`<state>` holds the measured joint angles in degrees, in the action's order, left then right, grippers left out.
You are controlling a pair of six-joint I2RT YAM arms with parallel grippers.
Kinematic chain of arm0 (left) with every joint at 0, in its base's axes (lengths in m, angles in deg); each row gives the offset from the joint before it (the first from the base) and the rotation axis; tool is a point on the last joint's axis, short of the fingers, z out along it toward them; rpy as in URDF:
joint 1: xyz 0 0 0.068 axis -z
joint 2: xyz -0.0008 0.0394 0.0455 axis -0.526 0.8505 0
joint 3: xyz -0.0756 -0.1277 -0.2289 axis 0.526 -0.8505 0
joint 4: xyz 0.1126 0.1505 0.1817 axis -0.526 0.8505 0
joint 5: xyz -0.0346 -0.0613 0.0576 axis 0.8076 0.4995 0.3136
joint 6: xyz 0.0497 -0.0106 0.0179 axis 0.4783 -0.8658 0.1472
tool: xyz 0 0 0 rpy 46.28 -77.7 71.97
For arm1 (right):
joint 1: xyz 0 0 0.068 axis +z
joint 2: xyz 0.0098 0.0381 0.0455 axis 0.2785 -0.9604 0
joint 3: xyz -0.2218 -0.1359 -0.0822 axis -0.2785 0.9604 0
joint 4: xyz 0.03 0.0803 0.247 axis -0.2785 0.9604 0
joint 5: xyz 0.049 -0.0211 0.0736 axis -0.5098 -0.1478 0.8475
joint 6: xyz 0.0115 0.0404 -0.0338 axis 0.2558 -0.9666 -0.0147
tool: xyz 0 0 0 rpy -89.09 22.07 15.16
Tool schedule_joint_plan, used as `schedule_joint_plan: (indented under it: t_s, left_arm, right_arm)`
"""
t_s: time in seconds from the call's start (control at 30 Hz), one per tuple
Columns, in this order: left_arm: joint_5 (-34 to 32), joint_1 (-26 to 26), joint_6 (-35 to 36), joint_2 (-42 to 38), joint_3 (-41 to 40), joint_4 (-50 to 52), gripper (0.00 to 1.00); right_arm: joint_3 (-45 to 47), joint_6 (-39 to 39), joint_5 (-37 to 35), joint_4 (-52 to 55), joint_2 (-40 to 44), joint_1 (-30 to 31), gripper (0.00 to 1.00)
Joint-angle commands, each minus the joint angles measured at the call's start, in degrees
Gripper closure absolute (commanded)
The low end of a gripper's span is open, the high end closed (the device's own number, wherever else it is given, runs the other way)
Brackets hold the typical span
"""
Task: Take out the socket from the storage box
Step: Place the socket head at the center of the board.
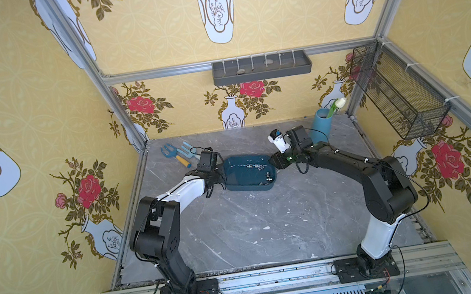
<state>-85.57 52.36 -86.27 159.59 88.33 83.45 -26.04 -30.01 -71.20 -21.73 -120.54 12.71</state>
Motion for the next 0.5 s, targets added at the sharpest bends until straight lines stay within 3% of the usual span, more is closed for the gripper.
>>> schedule_joint_plan:
  t_s: [0.0,0.47]
  left_arm:
    - [-1.1,-1.0,-2.9,1.5,-2.2,1.7,0.73]
    - [-2.2,-2.5,-5.8,4.7,-4.4,-0.6,0.73]
  right_arm:
    - [-1.0,0.1,-1.5,0.8,0.1,0.7,0.46]
    - [-1.5,-0.5,-1.4,0.8,-0.5,2.0,0.46]
